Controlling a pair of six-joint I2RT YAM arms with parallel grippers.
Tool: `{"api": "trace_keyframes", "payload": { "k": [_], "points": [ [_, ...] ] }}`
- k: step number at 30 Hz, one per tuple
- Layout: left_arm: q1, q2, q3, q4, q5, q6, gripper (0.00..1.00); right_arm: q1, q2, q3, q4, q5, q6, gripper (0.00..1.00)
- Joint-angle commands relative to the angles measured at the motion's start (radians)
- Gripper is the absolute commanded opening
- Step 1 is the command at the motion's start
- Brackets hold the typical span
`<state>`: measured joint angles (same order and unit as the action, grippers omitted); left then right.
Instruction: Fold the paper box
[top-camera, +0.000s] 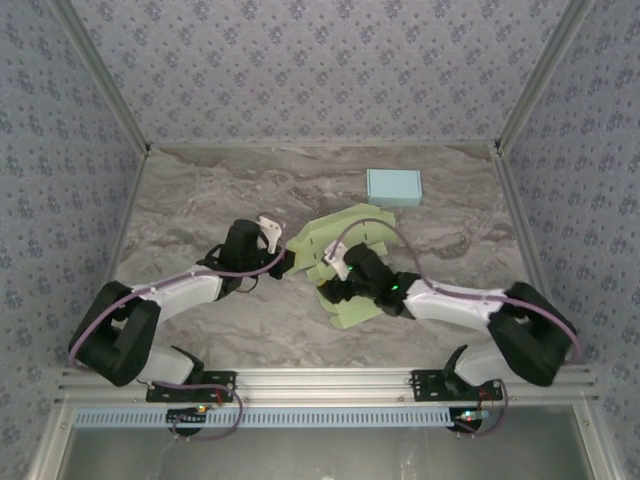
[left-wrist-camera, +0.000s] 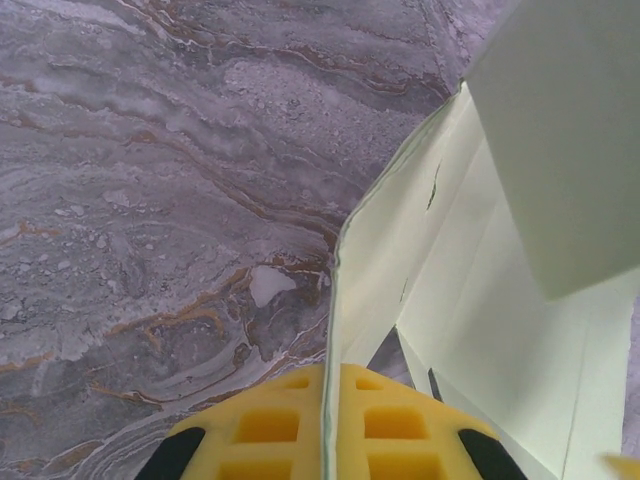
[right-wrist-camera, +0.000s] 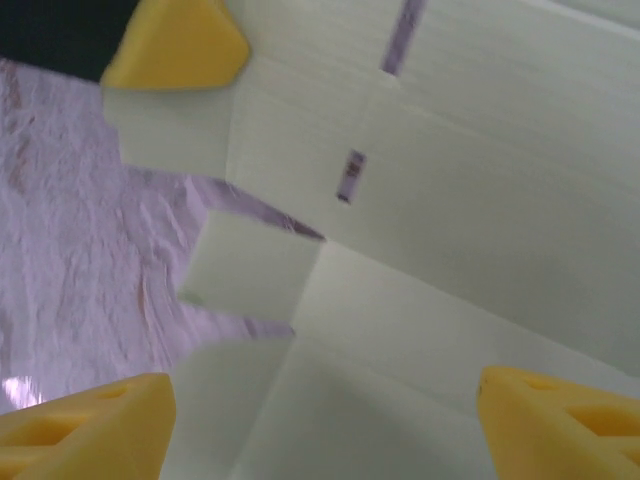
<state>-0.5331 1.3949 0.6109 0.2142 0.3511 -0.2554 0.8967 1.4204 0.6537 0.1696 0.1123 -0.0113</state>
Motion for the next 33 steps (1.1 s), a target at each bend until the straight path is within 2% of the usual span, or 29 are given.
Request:
{"api": "trace_keyframes", "payload": {
  "k": [1,6,12,18,22,28,33],
  "points": [
    [0.016,0.005,0.038,-0.005,0.046,-0.019,0.0,0.055,0.1,0.084,0.159,0.198,0.203,0.81],
    [0.023,0.013,0.032,0.013,0.051,-0.022,0.0,0.091,0.212,0.19,0.081,0.284,0.298,0.81],
    [0.036,0.04,0.038,0.022,0.058,-0.023,0.0,0.111,0.257,0.21,0.041,0.241,0.358,0.8],
    [0.038,0.048,0.039,0.031,0.065,-0.019,0.0,0.113,0.293,0.221,-0.02,0.32,0.401,0.78],
    [0.038,0.053,0.031,0.036,0.055,0.001,0.0,0.096,0.283,0.213,-0.051,0.336,0.399,0.74],
    [0.036,0.057,0.02,0.02,0.025,0.08,0.0,0.038,0.201,0.129,-0.03,0.302,0.433,0.57],
    [0.028,0.069,0.016,0.013,0.009,0.147,0.0,-0.018,0.133,0.063,0.002,0.199,0.435,0.59]
  ]
}}
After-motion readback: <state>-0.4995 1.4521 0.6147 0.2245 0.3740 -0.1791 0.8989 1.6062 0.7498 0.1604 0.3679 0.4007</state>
